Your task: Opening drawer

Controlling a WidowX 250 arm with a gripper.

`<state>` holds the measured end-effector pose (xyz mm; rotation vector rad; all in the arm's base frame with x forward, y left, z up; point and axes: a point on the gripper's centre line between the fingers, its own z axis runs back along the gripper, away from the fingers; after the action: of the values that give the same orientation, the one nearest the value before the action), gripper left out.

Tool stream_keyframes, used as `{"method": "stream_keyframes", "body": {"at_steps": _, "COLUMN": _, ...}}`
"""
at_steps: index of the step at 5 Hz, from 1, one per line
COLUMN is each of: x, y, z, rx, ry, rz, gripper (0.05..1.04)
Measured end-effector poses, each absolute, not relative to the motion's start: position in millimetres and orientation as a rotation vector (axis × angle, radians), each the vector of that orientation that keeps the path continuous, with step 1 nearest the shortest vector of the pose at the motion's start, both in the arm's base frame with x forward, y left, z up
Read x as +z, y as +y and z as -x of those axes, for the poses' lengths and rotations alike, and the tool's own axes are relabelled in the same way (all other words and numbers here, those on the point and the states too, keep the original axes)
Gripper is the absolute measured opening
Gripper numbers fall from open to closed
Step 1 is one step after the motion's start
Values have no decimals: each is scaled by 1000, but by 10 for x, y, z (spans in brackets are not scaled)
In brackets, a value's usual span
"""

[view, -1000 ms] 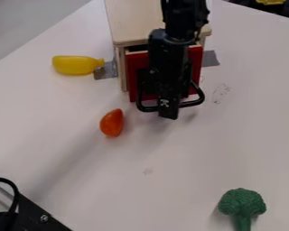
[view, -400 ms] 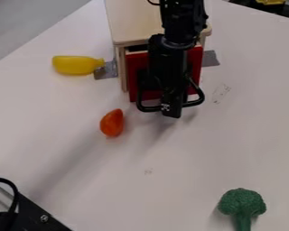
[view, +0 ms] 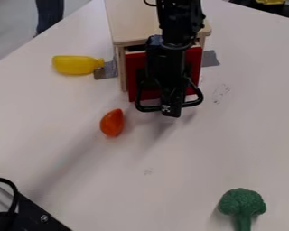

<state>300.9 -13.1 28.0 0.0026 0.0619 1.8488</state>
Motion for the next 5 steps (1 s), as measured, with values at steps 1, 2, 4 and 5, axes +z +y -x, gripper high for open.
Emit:
{"method": "stream_keyframes", "body": {"at_steps": 1, "x": 287, "y": -148, "z": -2966, "rx": 1843, "ry": 57, "rz": 3, "gripper": 330}}
{"method": "stream_keyframes", "body": {"at_steps": 2, "x": 318, "y": -207, "z": -2888, "rx": 1825, "ry": 56, "rz": 8, "gripper": 330}}
{"method": "stream_keyframes", "body": {"at_steps": 4, "x": 312, "y": -245, "z": -2844, "rx": 1818, "ry": 58, "rz": 11, "gripper": 330}}
{"method": "stream_keyframes", "body": {"at_steps": 5, "x": 313, "y": -249, "z": -2849, "rx": 1820, "ry": 58, "rz": 16, "gripper": 330}}
